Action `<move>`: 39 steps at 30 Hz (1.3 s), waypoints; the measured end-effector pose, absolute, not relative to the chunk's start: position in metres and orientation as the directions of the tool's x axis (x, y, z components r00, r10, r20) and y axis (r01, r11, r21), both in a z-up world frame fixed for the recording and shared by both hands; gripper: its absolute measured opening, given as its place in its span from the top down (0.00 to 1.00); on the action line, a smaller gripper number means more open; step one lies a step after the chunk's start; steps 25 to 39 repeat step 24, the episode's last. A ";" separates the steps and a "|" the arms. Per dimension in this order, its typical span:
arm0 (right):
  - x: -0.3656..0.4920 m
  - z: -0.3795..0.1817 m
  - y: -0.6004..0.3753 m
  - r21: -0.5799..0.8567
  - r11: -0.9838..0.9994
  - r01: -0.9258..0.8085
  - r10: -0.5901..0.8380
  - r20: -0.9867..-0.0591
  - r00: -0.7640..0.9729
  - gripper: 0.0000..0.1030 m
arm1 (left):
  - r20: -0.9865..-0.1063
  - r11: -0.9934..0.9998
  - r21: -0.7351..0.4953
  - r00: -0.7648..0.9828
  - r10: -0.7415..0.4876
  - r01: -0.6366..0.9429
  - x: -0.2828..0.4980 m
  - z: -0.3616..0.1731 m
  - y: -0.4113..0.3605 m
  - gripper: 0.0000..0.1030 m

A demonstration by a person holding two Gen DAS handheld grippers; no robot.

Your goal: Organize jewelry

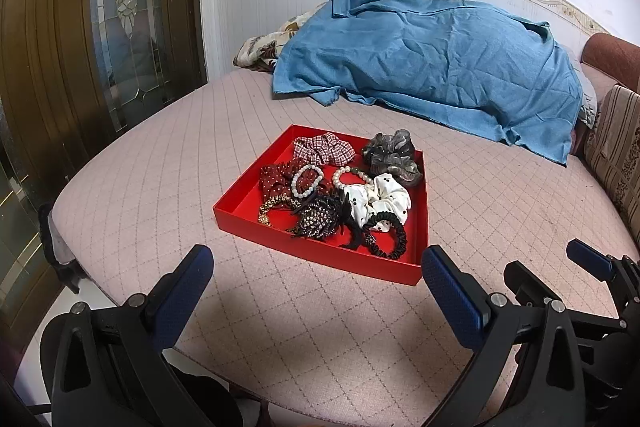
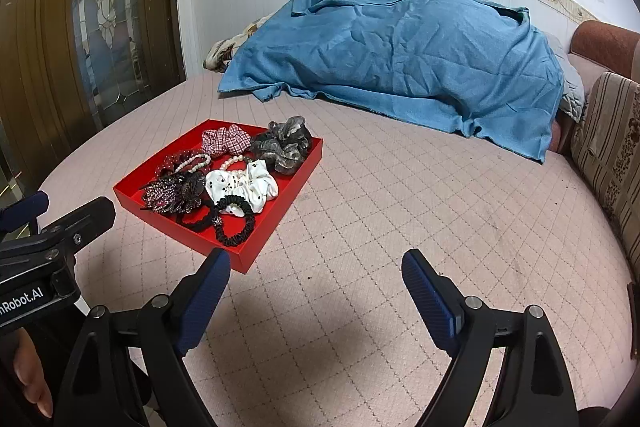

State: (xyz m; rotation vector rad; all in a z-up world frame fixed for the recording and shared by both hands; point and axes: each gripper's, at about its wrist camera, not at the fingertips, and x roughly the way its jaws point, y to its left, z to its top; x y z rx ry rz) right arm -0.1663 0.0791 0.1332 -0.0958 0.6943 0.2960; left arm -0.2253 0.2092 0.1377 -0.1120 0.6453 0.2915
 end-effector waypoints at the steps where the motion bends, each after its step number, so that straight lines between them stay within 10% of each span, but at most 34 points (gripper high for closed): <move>1: -0.167 0.133 0.079 0.010 0.954 -0.301 0.236 -0.643 0.729 0.12 | -0.608 0.953 -0.012 0.759 0.234 -0.303 -0.225 0.137 0.209 0.00; 39: -0.151 0.115 0.079 0.059 0.939 -0.339 0.285 -0.685 0.671 0.11 | -0.641 0.954 0.036 0.726 0.250 -0.297 -0.218 0.131 0.207 0.00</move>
